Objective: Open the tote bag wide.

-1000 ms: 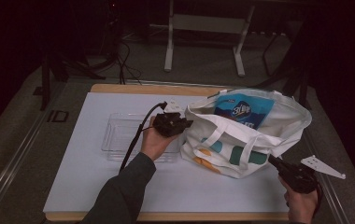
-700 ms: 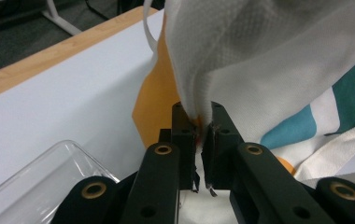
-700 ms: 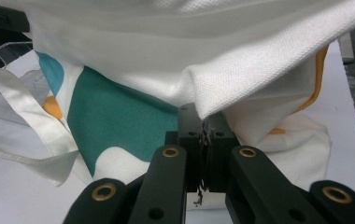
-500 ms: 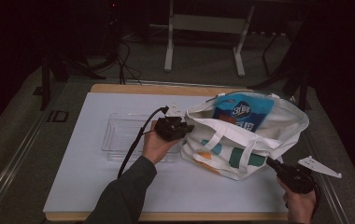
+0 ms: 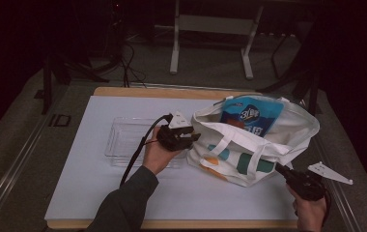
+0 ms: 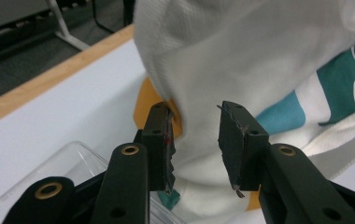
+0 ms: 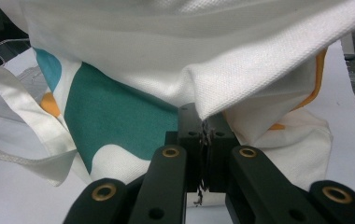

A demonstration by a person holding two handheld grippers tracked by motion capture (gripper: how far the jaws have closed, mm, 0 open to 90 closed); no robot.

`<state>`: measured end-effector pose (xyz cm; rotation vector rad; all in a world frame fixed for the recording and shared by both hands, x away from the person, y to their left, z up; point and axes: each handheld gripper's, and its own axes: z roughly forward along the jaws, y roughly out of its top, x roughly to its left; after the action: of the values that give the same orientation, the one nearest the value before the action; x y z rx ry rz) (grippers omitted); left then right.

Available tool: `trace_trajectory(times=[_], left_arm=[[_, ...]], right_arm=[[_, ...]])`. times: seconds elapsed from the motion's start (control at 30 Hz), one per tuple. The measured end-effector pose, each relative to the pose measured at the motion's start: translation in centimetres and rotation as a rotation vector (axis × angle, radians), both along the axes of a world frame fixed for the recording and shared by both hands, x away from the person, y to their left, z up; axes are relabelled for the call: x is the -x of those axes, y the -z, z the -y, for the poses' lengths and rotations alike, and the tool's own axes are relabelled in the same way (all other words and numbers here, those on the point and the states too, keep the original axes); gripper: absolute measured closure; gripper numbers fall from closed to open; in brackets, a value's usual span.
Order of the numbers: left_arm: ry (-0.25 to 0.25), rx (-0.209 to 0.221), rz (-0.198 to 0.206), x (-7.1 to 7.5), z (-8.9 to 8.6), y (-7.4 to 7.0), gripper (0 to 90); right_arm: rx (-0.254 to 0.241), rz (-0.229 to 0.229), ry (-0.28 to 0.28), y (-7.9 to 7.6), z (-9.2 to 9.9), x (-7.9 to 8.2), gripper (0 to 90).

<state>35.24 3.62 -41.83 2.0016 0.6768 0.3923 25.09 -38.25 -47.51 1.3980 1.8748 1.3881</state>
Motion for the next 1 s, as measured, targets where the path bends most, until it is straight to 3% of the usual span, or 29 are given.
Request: trace_trajectory(times=[0.17, 0.23, 0.3, 0.43, 0.53, 0.7, 0.9, 1.0], left_arm=[[-0.02, 0.056, 0.015, -0.3, -0.2, -0.6, 70.6], [-0.026, 0.049, 0.013, -0.5, -0.2, -0.7, 80.6], [-0.023, 0.069, -0.003, -0.7, -0.4, -0.7, 86.6], [0.006, 0.12, -0.051, -1.0, -1.6, -1.0, 88.0], [0.018, 0.1, -0.05, -0.7, -1.9, -1.2, 88.1], [0.042, 0.083, -0.071, -0.5, -1.8, -0.8, 88.1], [0.049, 0.068, -0.096, -0.5, -1.6, 0.2, 87.9], [0.048, 0.056, -0.105, -0.5, -1.4, 0.6, 87.8]], right_arm=[[0.001, -0.003, 0.001, 0.0, 0.0, 0.0, 88.1], [0.002, -0.005, 0.0, 0.0, 0.1, 0.0, 88.3], [0.011, -0.011, -0.014, -0.1, 0.2, 0.2, 88.7], [0.018, -0.004, -0.036, -0.7, 0.6, 0.7, 89.2], [0.004, -0.002, -0.046, -0.9, 0.7, 1.0, 89.3], [-0.008, -0.036, -0.04, -0.2, 0.9, 1.3, 89.4], [0.038, -0.1, -0.053, 0.8, 0.6, 0.8, 89.3], [0.03, -0.122, -0.06, 1.3, 0.8, 0.6, 89.2]])
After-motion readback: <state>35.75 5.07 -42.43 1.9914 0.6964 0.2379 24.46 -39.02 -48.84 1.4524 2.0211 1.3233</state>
